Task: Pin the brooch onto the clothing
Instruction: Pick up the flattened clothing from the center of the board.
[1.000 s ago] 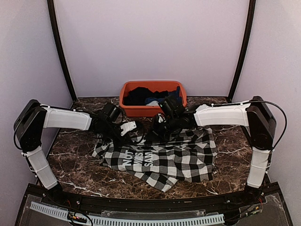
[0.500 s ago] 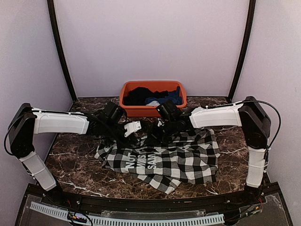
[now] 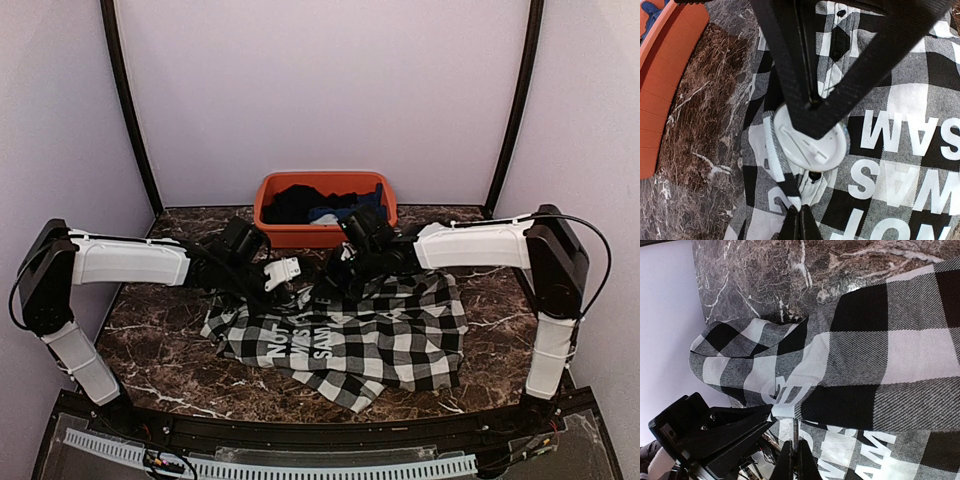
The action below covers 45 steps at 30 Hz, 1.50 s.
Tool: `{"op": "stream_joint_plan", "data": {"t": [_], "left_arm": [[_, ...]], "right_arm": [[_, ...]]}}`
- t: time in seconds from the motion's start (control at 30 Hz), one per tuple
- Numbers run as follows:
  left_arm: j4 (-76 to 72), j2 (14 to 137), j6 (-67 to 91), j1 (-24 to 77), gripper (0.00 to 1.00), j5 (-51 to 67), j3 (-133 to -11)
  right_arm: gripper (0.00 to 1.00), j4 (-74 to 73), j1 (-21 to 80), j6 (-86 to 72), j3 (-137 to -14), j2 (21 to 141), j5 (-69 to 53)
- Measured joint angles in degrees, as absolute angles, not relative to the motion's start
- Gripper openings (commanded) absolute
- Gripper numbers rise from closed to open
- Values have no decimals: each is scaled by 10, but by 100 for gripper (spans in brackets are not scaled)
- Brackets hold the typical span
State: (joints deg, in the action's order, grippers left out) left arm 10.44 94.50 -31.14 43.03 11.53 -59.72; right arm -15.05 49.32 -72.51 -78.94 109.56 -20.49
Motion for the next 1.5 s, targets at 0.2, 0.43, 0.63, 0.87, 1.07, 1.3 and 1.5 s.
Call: {"op": "stream_joint_plan", "data": {"t": [0.2, 0.43, 0.63, 0.87, 1.07, 1.3, 1.5], "left_arm": [[109, 946, -312, 433, 1, 115, -597], [114, 946, -313, 436, 1, 115, -597], [129, 946, -313, 436, 1, 110, -597], [135, 946, -314, 437, 1, 98, -597], [134, 946, -316, 443, 1, 78, -597], [137, 946, -320, 446, 1, 62, -597], [148, 946, -320, 446, 1, 48, -597]], "right_arm": [[0, -177, 493, -722, -804, 1095, -185], [0, -198, 495, -716, -845, 1107, -178], [0, -221, 496, -703, -870, 1125, -170], [0, -237, 496, -690, -884, 1133, -165], [0, -245, 497, -686, -884, 1133, -160], [0, -257, 498, -682, -890, 1138, -167], [0, -264, 499, -682, -901, 1152, -168]]}}
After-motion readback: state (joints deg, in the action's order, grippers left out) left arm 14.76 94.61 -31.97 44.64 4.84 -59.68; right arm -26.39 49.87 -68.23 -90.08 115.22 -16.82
